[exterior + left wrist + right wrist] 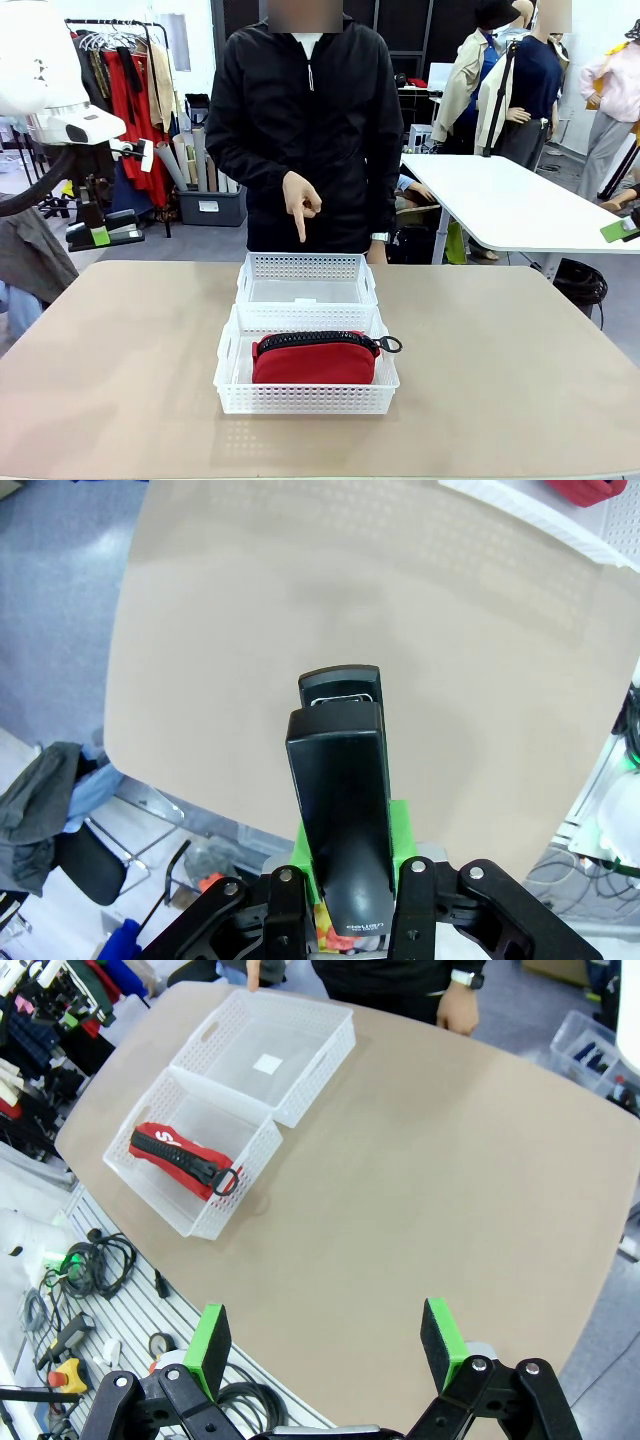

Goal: Distribute items into two baskets.
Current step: Place the picked Stapler into the Organizing basket as instructed by the person.

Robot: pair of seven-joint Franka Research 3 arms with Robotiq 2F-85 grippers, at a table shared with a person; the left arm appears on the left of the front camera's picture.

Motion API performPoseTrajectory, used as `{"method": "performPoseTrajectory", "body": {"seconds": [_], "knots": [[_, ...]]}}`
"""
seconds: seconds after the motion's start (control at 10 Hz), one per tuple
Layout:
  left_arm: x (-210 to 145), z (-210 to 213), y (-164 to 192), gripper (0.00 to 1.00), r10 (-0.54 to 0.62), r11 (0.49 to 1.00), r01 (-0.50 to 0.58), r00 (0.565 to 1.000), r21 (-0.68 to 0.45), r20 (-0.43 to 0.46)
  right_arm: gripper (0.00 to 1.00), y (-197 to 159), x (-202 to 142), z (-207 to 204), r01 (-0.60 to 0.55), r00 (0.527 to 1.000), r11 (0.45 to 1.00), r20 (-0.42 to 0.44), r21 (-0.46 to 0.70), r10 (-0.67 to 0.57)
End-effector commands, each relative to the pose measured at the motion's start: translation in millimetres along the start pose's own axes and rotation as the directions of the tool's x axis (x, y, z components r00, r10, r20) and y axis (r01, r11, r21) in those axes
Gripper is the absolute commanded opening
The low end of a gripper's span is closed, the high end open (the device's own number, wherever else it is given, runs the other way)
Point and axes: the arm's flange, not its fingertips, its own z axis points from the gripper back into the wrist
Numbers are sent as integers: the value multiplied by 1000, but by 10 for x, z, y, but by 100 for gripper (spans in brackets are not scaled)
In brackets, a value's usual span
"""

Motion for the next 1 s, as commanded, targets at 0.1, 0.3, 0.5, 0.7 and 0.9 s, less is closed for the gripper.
{"method": "performPoseTrajectory", "body": {"seconds": [0.1, 0.3, 0.5, 0.7, 0.9], "knots": [[0, 0, 0, 0, 0, 1000, 0, 1000, 0, 0, 100, 0, 7, 9, 5, 1000, 1000, 3, -2, -5], [70, 14, 23, 0, -15, 1000, 15, 1000, 0, 27, 100, 0, 7, 9, 5, 1000, 1000, 3, -2, -5], [81, 37, -35, 0, -28, 1000, 28, 998, 9, 53, 100, 0, 7, 9, 5, 1000, 1000, 3, -2, -5], [128, 36, -54, 0, -54, 999, 54, 997, 9, 57, 100, 0, 7, 9, 5, 1000, 1000, 3, -2, -5], [258, 30, -21, 0, -106, 994, 106, 991, 5, 77, 100, 0, 7, 9, 5, 1000, 1000, 3, -2, -5]]}}
